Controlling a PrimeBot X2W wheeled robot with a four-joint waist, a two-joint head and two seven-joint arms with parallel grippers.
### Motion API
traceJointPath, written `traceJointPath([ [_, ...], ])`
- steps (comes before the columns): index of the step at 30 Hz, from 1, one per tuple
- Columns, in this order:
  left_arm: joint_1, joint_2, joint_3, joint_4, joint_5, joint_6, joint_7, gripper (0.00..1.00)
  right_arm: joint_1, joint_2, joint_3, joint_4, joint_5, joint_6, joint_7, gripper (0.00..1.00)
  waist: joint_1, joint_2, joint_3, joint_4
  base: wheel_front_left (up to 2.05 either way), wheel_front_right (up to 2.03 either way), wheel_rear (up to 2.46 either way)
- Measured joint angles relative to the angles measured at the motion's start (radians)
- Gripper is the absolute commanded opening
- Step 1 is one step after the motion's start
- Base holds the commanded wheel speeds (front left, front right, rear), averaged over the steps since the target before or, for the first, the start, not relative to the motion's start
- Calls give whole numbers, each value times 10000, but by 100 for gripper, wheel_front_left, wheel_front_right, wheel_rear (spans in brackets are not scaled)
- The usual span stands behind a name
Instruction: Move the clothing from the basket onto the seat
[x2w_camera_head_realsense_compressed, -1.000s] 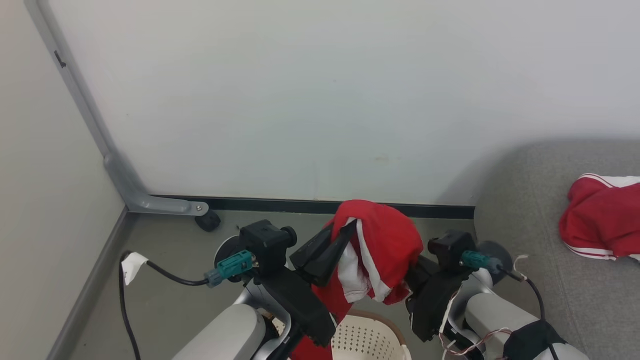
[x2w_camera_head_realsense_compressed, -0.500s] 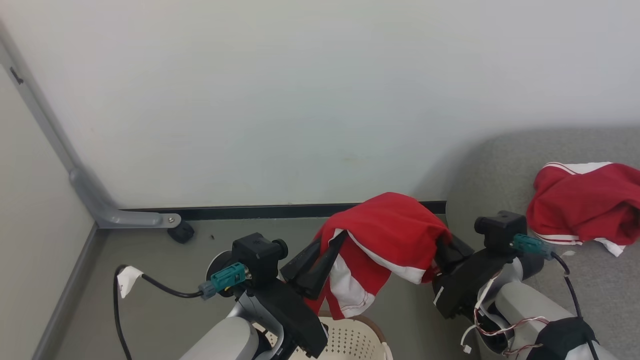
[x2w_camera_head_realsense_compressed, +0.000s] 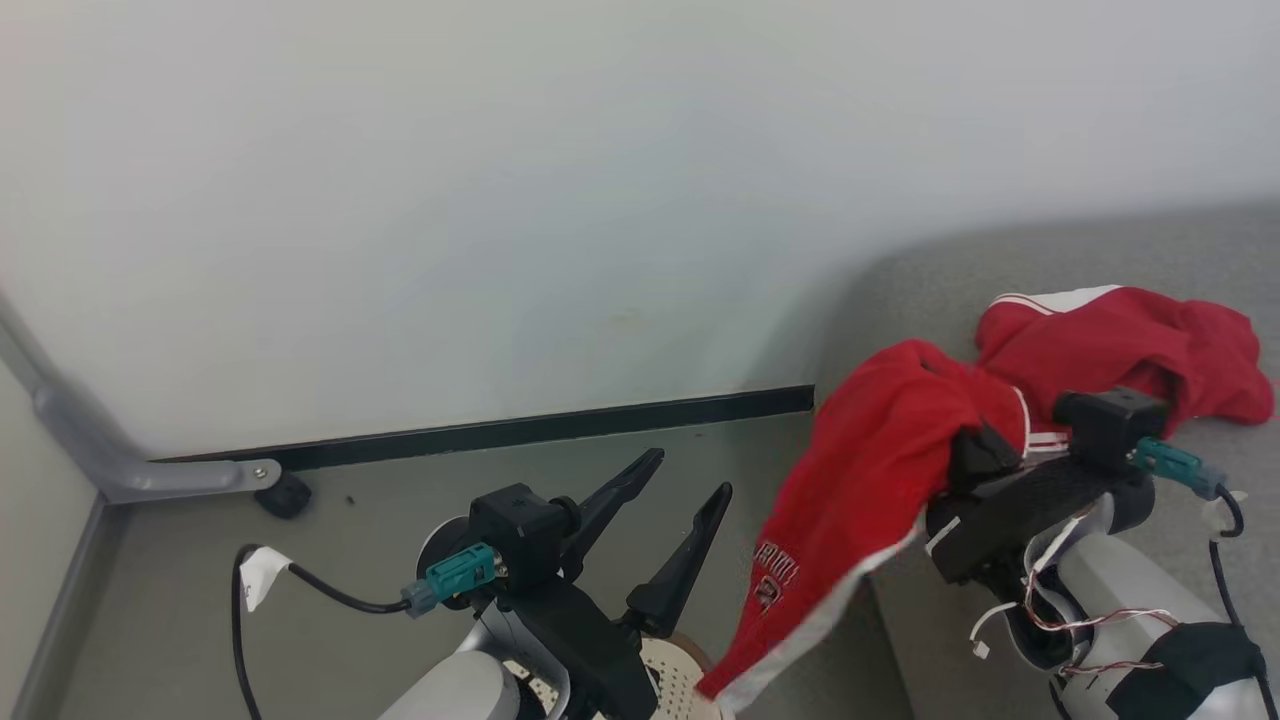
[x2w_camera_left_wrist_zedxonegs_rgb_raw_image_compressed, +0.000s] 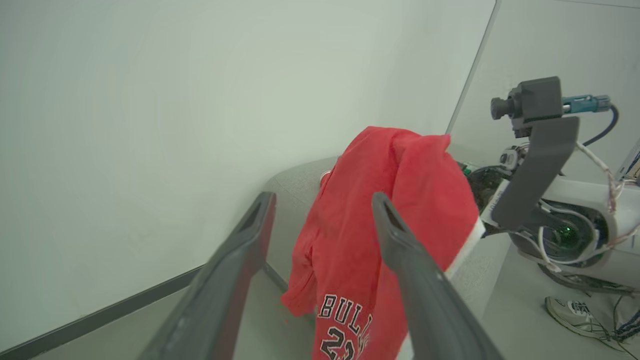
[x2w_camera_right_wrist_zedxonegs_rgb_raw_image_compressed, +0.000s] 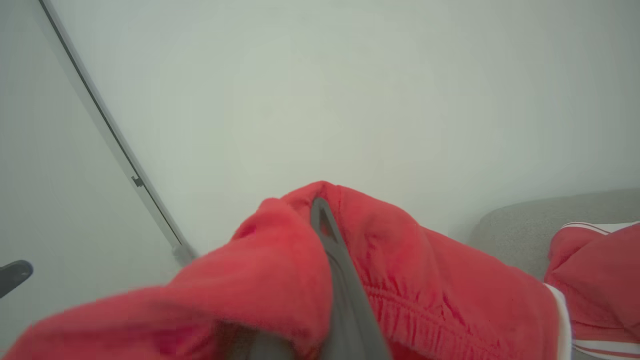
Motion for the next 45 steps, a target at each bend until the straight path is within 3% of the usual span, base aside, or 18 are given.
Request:
traceJointPath([
  [8, 168, 148, -12, -123, 13, 12, 0, 100, 576, -405, -909, -731, -44, -25, -2, 0, 0, 0, 83, -788, 0, 0, 0],
  [28, 103, 211, -119, -334, 433, 88, -13, 100, 2184, -497, -2539, -2727, -627, -439, -4, 0, 0, 0, 411, -2564, 0, 0, 0],
  [45, -276, 119, -464, -293, 629, -10, -15, 100, 2699, -556, -3701, -3808, -1112, -541, -4, 0, 2, 0, 757, -2836, 0, 0, 0],
])
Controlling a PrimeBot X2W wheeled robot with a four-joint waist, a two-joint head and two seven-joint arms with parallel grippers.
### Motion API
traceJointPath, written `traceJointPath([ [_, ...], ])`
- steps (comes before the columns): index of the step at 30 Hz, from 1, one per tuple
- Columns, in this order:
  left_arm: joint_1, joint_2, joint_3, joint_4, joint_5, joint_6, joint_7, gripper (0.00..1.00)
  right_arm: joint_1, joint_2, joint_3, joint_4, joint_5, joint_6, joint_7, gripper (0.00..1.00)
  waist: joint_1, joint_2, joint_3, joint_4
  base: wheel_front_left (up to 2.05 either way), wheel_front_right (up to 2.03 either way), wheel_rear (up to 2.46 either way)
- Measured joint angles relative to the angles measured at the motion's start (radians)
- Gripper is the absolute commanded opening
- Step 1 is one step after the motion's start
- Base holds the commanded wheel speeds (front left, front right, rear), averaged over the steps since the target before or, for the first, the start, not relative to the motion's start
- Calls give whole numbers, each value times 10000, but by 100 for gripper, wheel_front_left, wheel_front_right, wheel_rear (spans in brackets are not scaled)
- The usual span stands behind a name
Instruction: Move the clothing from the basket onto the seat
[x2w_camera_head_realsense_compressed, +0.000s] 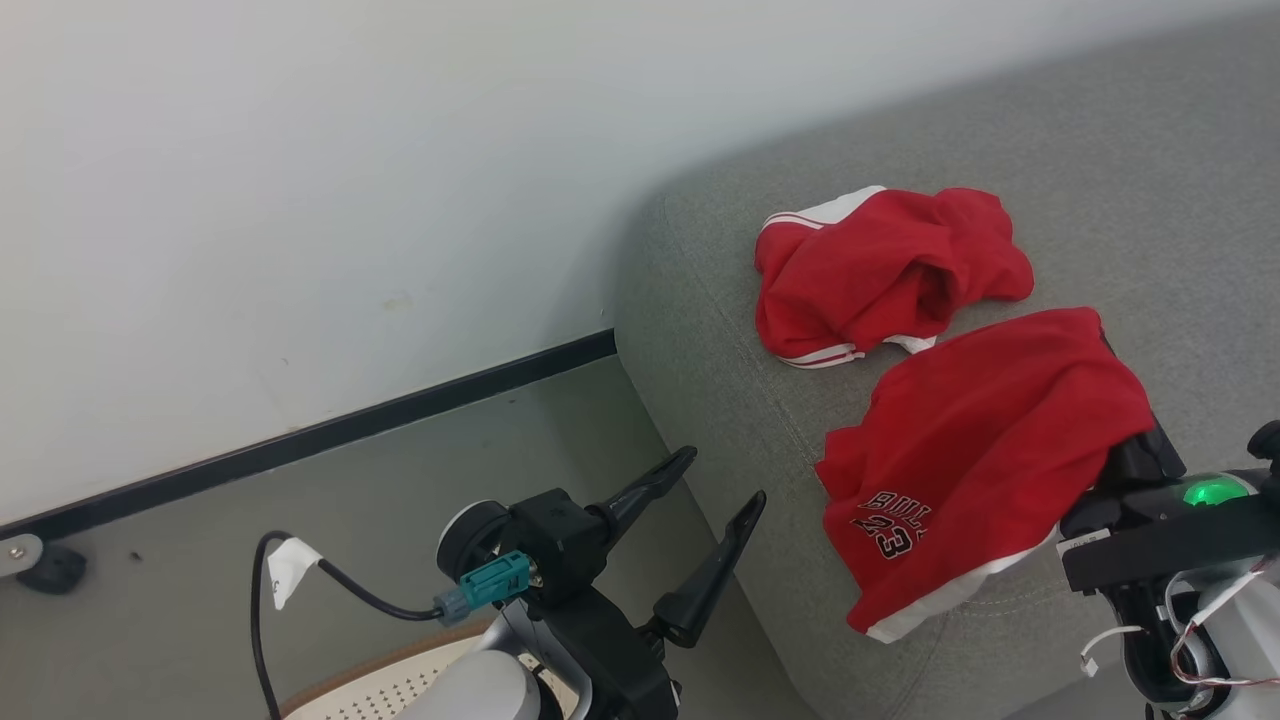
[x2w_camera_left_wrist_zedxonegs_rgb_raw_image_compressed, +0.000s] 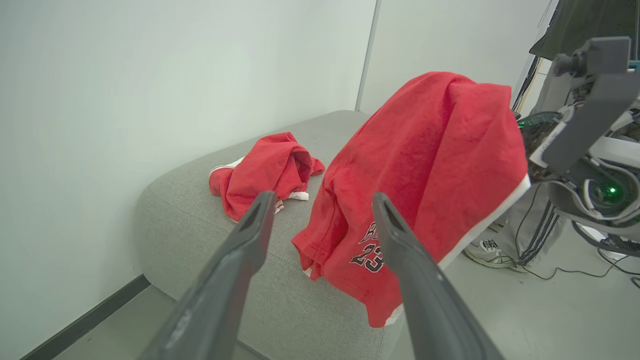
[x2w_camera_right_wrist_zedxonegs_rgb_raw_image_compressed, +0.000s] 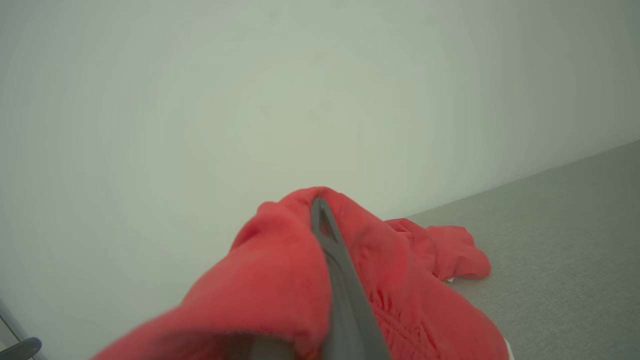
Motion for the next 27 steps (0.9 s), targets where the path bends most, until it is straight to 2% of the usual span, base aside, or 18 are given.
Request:
traceJointPath([
  [9, -50, -146, -209, -63, 79, -8, 2, 100, -761, -280, -520, -324, -489, 104, 0, 0, 0, 0, 239, 187, 0, 0, 0],
  [18, -190, -123, -282, -234, 94, -88, 38, 100, -2301, -1471, -1714, 221, -512, 268, -73, 0, 0, 0, 679, 477, 0, 0, 0],
  [27, -345, 50, -311, -529, 180, -88, 282, 100, -3598, -2767, -2801, 1743, -506, 311, -73, 0, -1, 0, 1379, 819, 0, 0, 0],
])
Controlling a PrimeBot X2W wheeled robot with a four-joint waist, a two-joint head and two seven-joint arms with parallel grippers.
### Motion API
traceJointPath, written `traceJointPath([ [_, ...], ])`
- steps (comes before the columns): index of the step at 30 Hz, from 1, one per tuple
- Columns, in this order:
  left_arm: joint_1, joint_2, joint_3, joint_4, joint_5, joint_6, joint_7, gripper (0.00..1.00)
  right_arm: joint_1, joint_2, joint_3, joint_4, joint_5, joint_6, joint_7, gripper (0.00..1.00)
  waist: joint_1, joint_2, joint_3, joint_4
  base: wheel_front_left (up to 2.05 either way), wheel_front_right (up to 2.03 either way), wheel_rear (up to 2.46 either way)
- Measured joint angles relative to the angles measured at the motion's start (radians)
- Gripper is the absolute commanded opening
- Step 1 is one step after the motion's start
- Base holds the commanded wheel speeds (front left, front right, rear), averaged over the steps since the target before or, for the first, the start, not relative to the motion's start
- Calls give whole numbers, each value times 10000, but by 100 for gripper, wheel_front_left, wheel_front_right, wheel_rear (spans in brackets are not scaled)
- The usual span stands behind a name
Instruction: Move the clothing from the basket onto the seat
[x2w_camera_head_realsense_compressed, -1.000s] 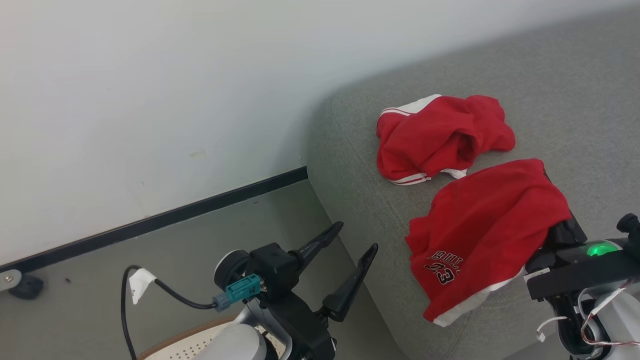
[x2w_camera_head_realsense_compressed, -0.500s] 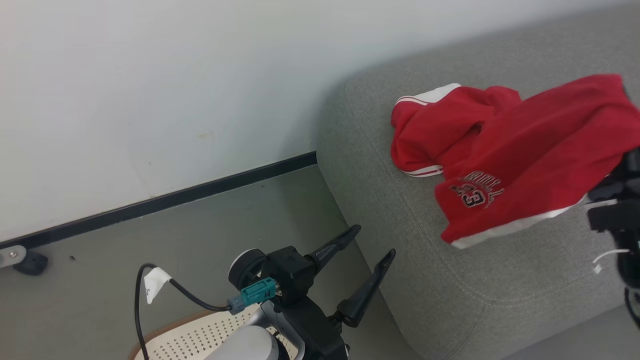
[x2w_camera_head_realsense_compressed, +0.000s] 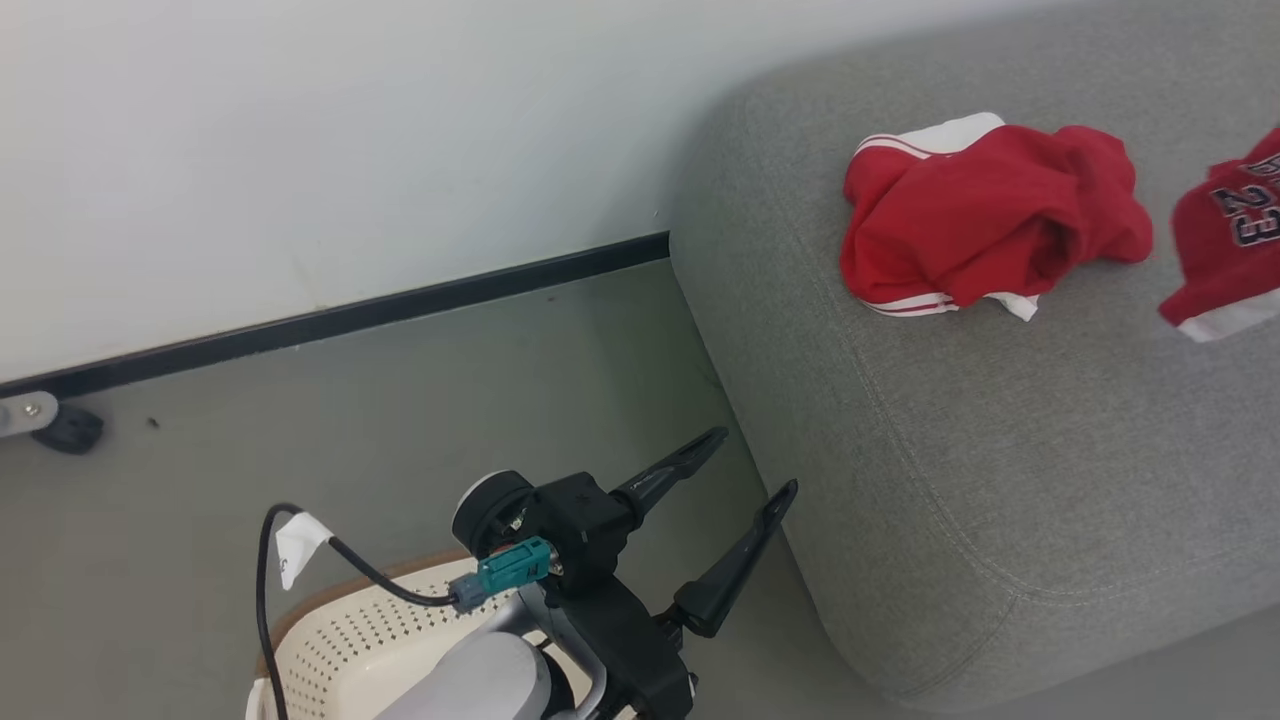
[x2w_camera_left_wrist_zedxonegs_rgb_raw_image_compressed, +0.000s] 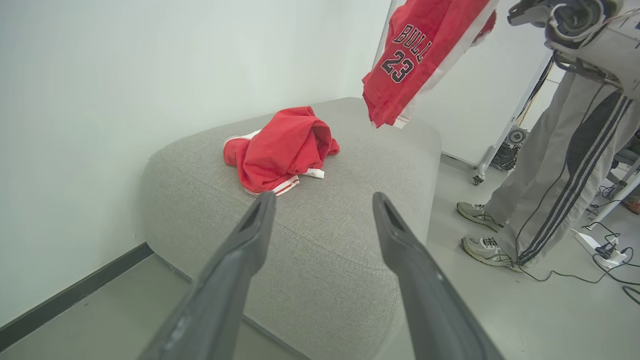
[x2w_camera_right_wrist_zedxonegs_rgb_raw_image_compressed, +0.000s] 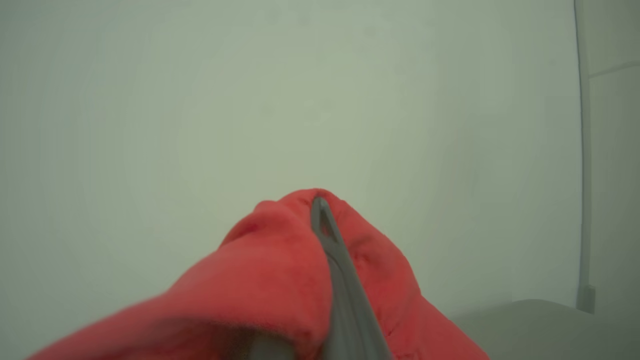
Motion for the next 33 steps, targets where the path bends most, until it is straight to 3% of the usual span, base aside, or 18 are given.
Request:
traceJointPath([
  [10, -594, 238, 100, -604, 278, 6, 278, 100, -1301, -865, -464, 1626, -81, 36, 0, 0, 0, 0, 1178, 588, 0, 0, 0],
  [19, -1097, 349, 238, -859, 368, 6, 443, 100, -2751, -1484, -527, 2383, -782, -291, -2, 0, 1, 1, 2326, 1144, 0, 0, 0],
  [27, -1431, 347, 391, -840, 368, -2, 437, 100, -2873, -1296, 257, 3244, -1338, -311, 0, 0, 1, 1, 3118, 1589, 0, 0, 0],
  [33, -1545, 345, 431, -627, 368, -8, 347, 100, -2795, -757, 1114, 4485, -1716, -190, 265, 0, 1, 0, 3541, 1993, 0, 0, 0],
])
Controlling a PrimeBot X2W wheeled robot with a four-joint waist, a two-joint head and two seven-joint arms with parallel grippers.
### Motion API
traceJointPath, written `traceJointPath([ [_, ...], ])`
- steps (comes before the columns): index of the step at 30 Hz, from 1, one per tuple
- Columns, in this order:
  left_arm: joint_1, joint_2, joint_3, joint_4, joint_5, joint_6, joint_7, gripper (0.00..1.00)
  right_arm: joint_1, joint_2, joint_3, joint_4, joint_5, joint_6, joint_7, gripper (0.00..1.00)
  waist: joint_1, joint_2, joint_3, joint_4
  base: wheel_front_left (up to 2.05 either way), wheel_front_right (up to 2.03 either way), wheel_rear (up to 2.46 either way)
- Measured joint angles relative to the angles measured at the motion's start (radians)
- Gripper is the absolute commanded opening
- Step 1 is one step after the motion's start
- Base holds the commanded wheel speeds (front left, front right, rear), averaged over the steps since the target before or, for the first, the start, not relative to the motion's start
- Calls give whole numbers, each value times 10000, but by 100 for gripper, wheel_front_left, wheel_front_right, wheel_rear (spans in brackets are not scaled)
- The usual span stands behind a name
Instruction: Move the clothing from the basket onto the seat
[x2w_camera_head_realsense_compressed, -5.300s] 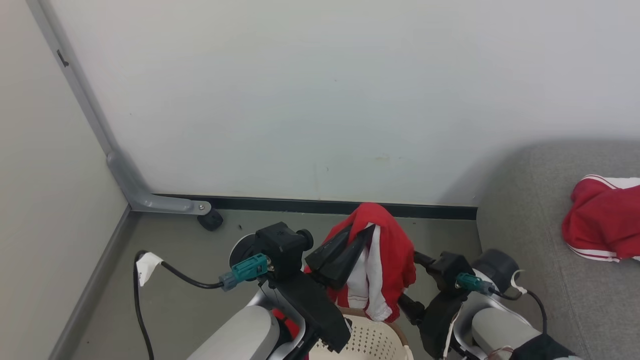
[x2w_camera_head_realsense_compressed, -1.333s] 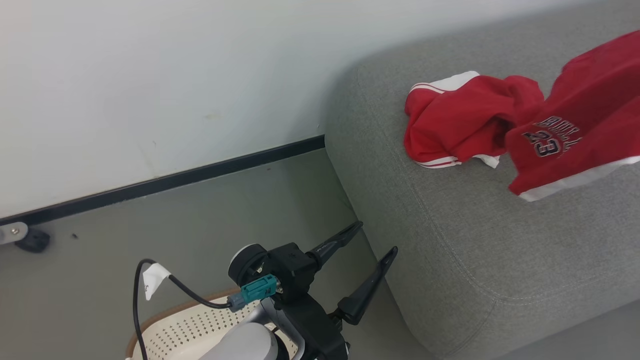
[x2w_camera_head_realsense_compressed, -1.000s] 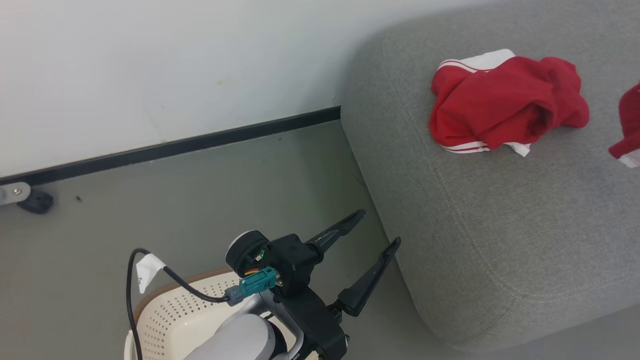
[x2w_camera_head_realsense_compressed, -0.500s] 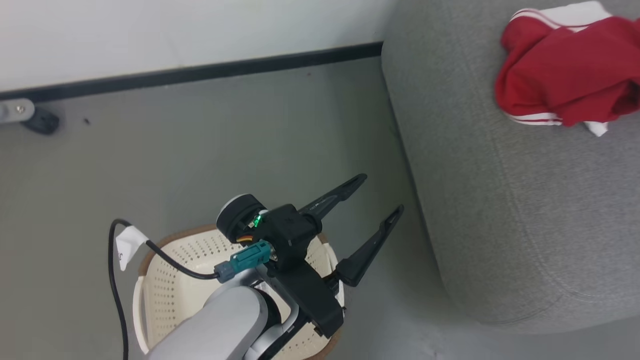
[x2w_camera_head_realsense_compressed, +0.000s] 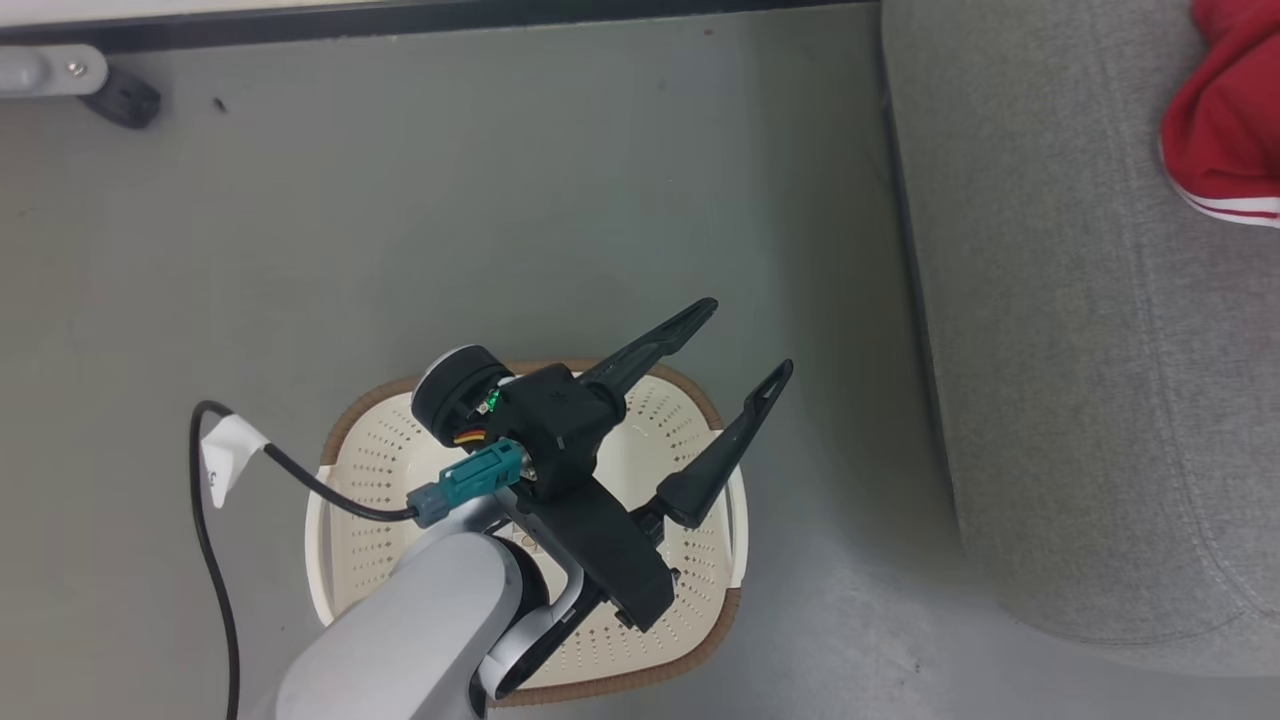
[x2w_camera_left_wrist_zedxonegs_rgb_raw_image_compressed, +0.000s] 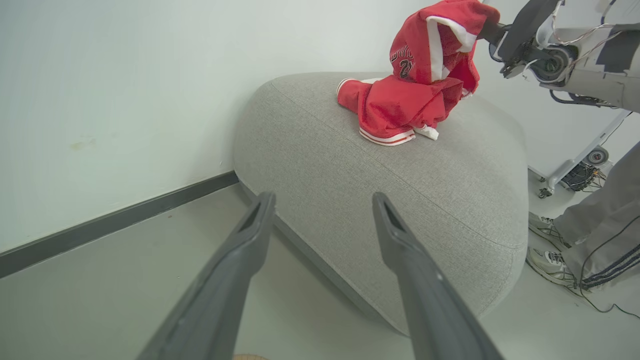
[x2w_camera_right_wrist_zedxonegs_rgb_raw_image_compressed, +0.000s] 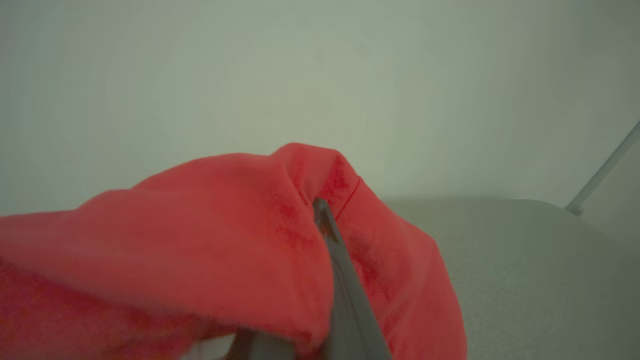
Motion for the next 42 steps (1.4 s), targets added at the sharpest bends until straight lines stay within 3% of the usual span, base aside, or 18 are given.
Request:
traceJointPath([
  [6, -2, 50, 119, 314, -2, -84, -196, 100, 353, 598, 577, 1484, -92, 209, 771, 0, -2, -1, 108, 189, 0, 0, 0],
  [14, -1, -8, 96, 523, -8, -96, -393, 100, 340, 855, 1172, 2004, -151, 336, 1509, 0, -2, -1, -162, 27, 0, 0, 0],
  [16, -1, -42, 79, 631, -31, -163, -476, 100, 333, 853, 1243, 2059, -196, 339, 1513, 69, -2, 0, -254, -1, 0, 0, 0],
  [18, 0, -50, 71, 734, -38, -163, -508, 100, 305, 844, 1300, 2151, -203, 408, 1592, 100, -2, -1, -360, -25, 0, 0, 0],
  [26, 74, -75, 71, 1214, -136, -174, -815, 100, 389, 671, 1864, 2573, -387, 414, 1864, 100, -2, -1, -949, -104, 0, 0, 0],
  [33, 443, -86, 186, 1680, -278, -253, -1158, 100, 1152, 591, 2890, 2010, -675, 422, 1762, 100, -3, -1, -1647, -163, 0, 0, 0],
  [42, 1130, -59, 345, 2209, -677, -249, -1597, 100, 2167, 370, 3335, 1383, -453, 422, 1344, 100, -4, -2, -2736, -184, 0, 0, 0],
])
